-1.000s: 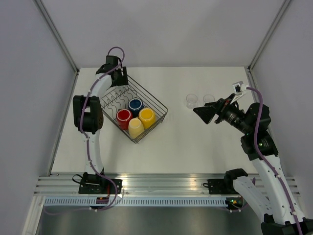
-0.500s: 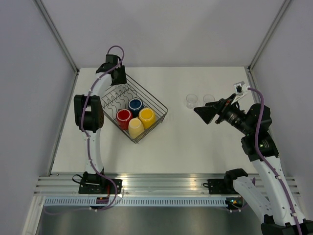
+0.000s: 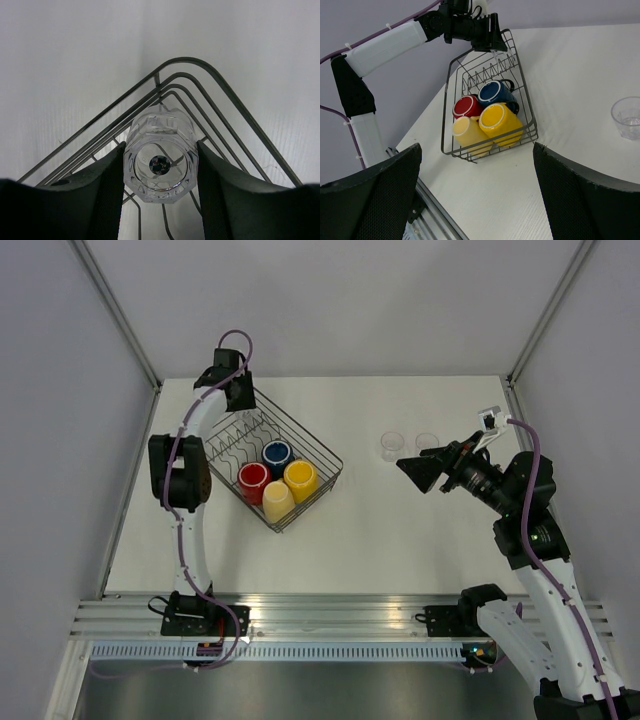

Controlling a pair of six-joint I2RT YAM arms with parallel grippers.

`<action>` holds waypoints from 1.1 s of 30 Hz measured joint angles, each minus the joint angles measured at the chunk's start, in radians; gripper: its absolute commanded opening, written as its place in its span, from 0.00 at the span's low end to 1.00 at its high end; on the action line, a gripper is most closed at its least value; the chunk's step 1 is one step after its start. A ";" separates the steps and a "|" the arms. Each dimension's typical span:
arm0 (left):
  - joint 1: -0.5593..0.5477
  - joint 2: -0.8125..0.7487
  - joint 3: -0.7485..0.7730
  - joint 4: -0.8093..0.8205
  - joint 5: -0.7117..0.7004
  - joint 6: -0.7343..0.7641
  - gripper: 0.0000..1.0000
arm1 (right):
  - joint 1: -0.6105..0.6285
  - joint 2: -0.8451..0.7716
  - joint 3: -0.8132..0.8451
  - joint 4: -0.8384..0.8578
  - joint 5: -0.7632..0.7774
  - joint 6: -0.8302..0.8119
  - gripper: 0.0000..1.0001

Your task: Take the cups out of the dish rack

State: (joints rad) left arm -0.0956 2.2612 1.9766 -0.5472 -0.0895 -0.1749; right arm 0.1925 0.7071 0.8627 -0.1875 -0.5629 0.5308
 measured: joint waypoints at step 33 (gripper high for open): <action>-0.208 -0.772 -0.641 0.369 0.668 -0.366 0.02 | 0.067 0.370 -0.132 0.547 -0.093 0.312 0.98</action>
State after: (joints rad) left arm -0.3038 1.4887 1.3357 -0.1783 0.5785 -0.5411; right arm 0.2596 1.0775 0.7303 0.3592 -0.6559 0.8433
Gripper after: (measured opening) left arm 0.574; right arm 0.979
